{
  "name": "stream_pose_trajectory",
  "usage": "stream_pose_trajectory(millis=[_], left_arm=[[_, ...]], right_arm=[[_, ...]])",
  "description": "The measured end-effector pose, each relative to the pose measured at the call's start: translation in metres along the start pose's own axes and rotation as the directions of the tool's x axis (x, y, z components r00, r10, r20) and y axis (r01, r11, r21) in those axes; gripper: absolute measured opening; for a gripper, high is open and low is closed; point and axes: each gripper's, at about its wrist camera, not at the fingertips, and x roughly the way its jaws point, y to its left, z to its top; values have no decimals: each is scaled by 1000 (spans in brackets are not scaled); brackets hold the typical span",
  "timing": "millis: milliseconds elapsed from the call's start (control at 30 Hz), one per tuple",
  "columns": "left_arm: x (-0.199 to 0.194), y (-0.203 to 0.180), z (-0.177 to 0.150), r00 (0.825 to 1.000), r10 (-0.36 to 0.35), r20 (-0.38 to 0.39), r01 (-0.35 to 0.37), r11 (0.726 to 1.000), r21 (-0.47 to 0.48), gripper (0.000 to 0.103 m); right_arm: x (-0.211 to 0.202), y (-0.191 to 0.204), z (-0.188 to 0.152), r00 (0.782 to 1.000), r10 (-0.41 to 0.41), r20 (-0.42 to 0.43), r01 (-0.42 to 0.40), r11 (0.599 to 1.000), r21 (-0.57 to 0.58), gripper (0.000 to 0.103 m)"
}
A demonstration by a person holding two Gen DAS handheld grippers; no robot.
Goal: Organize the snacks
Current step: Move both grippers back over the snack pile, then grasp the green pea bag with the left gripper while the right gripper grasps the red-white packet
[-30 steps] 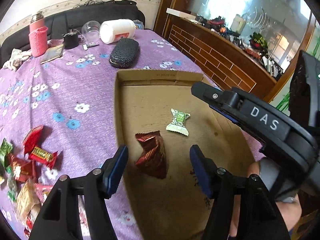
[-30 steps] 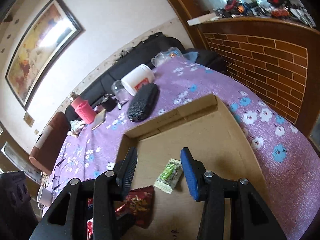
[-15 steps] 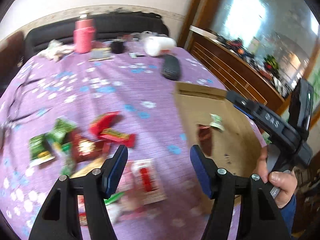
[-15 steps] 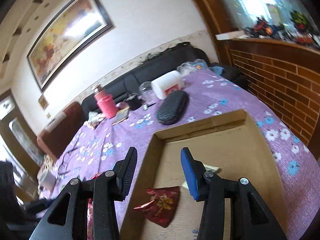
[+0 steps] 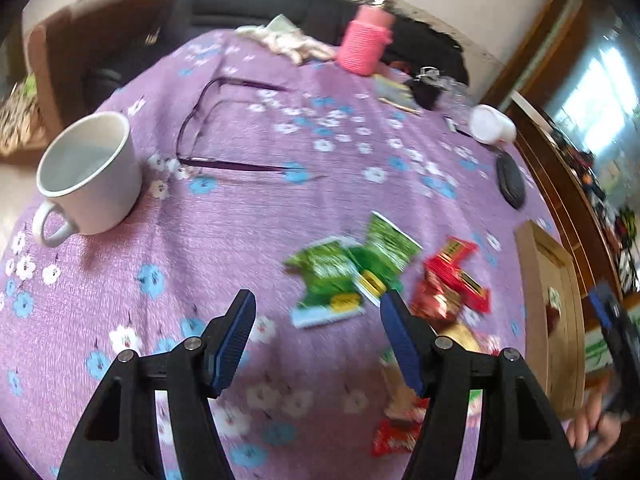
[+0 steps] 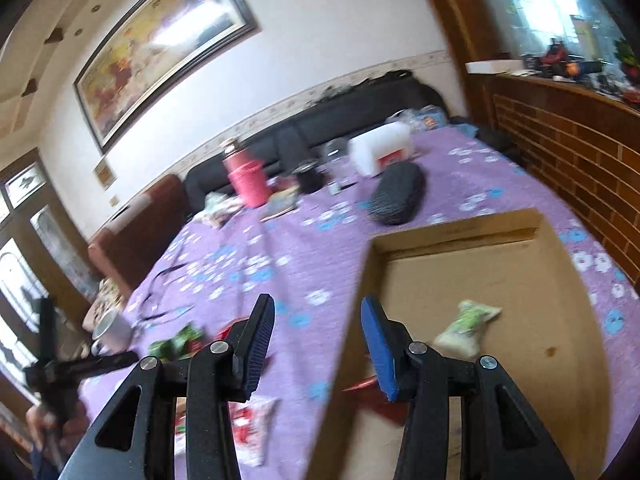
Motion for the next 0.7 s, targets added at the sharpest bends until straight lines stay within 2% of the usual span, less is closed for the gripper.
stream_pose_trajectory(millis=[200, 233, 267, 333, 367, 467, 567, 700], left_arm=[[29, -8, 12, 998, 47, -30, -46, 999, 27, 64], [34, -9, 13, 998, 50, -29, -49, 998, 32, 61], [40, -8, 13, 998, 56, -27, -55, 998, 33, 51], [49, -7, 12, 998, 58, -30, -56, 997, 46, 44], [49, -9, 12, 998, 66, 1, -66, 996, 65, 43], [50, -13, 9, 996, 83, 30, -86, 989, 123, 42], [48, -10, 9, 997, 67, 30, -70, 991, 118, 41], [44, -5, 8, 998, 61, 30, -64, 992, 105, 41]], right_arm=[[17, 34, -12, 993, 27, -116, -26, 1000, 8, 49], [20, 39, -15, 989, 31, -142, -30, 1000, 10, 49], [25, 43, -19, 986, 33, -166, -32, 999, 7, 49], [32, 50, -28, 976, 32, -215, -33, 999, 1, 49], [36, 54, -33, 970, 37, -240, -38, 999, 2, 49], [47, 63, -46, 952, 42, -302, -46, 999, -5, 49], [60, 74, -56, 936, -28, -350, 1, 997, -76, 49], [66, 79, -63, 921, -133, -367, 72, 982, -175, 48]])
